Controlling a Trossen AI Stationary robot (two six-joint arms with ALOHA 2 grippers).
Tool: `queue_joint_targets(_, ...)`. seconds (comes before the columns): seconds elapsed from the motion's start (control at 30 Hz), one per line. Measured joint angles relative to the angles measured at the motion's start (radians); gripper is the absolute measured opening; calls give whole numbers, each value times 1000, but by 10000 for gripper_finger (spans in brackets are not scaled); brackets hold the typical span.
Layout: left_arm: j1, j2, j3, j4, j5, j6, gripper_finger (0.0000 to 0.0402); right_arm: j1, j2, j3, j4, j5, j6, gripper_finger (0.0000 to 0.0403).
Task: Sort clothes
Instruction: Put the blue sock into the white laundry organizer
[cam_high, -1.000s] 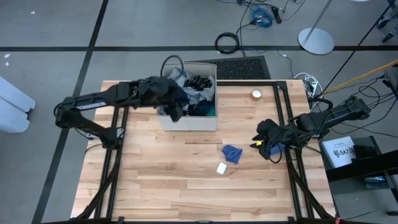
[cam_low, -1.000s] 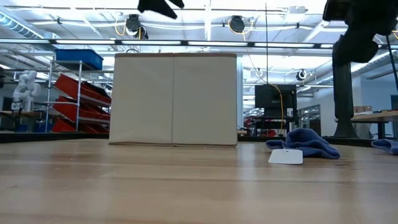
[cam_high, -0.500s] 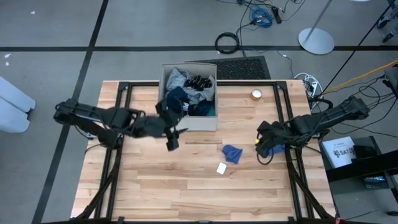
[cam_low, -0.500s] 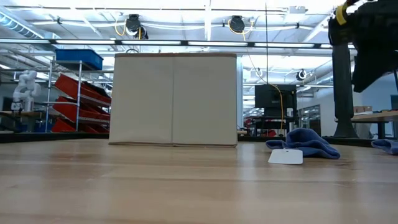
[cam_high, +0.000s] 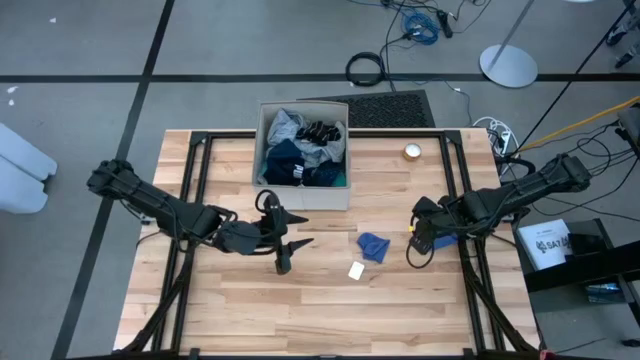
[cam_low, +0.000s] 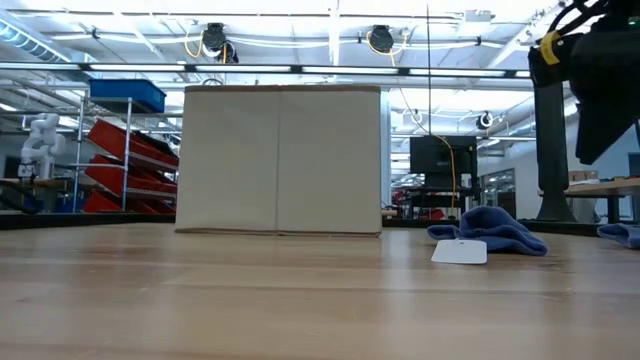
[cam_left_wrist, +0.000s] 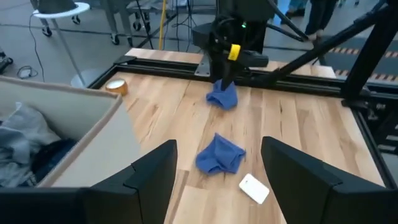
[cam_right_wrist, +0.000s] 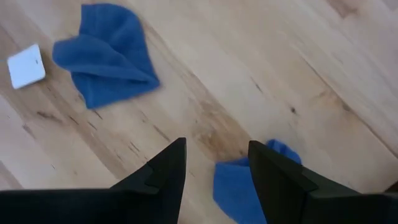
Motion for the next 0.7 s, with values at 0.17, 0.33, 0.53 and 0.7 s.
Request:
queue_joint_targets(0.17, 0, 0, -64, 131, -4, -2, 244, 33, 46, 0, -27, -44, 37, 160)
queue_joint_targets(0.33, 0, 5, -71, 148, -4, -5, 244, 59, 102, 0, -103, -62, 125, 160)
queue_joint_targets(0.53, 0, 5, -71, 186, -3, -5, 244, 70, 181, -13, -113, -109, 145, 160)
queue_joint_targets(0.7, 0, 5, -71, 197, -3, -5, 244, 70, 262, -12, -111, -128, 121, 160)
